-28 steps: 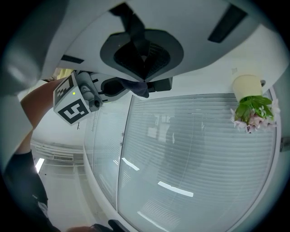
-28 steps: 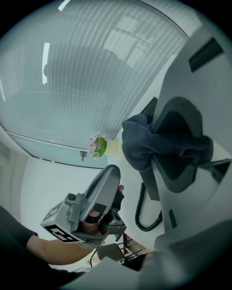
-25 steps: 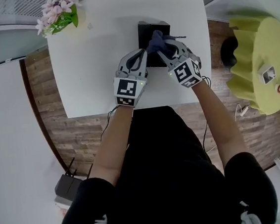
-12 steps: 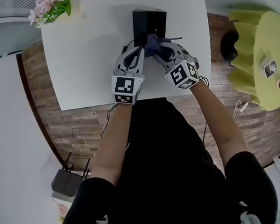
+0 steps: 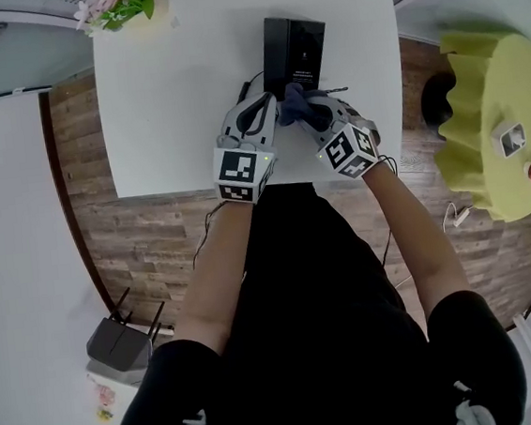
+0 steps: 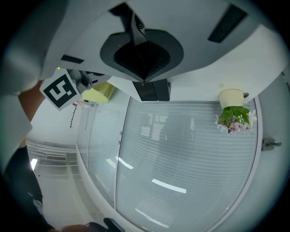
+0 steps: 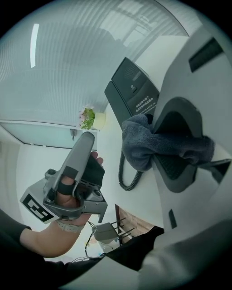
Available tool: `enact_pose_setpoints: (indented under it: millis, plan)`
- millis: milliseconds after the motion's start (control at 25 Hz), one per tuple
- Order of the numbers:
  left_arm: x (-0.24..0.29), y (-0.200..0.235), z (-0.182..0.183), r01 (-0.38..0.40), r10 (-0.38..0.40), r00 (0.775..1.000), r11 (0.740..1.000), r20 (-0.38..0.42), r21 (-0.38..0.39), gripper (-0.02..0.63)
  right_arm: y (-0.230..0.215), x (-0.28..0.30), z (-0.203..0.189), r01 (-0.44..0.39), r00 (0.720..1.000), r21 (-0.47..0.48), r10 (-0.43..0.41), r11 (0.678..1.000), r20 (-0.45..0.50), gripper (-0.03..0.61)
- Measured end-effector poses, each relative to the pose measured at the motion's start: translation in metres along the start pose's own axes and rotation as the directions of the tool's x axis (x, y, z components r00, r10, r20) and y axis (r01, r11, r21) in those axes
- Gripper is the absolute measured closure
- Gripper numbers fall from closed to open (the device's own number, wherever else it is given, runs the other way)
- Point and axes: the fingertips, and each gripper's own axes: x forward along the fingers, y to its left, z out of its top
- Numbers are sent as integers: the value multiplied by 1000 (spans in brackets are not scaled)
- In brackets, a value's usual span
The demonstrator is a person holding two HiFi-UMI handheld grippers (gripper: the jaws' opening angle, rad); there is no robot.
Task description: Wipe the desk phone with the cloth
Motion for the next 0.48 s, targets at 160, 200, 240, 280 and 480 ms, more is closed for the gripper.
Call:
enact_pose_setpoints:
  millis: [160,200,240,280,480]
  plan:
    - [-11,3,15,-13,12,1000,1000,22,11,604,-5,-14,22,16,999,-4,-16,1000,32,471]
    - [-14,4,19,-16,16,999,1000,28,13,604,-8,-18,29,25,999,-9,-24,1000,43,471]
    - [-16,5,23,-20,19,999,1000,33,15,604,-12,-21,37,34,998,-15,-33,999,52,471]
    - [-18,6,28,-23,22,999,1000,39,18,604,-17,-25,45,45,997,-23,-43,999,61,471]
    - [-22,13,52,-30,28,997,999,66,38,604,-46,-38,82,102,990,-53,-96,993,100,471]
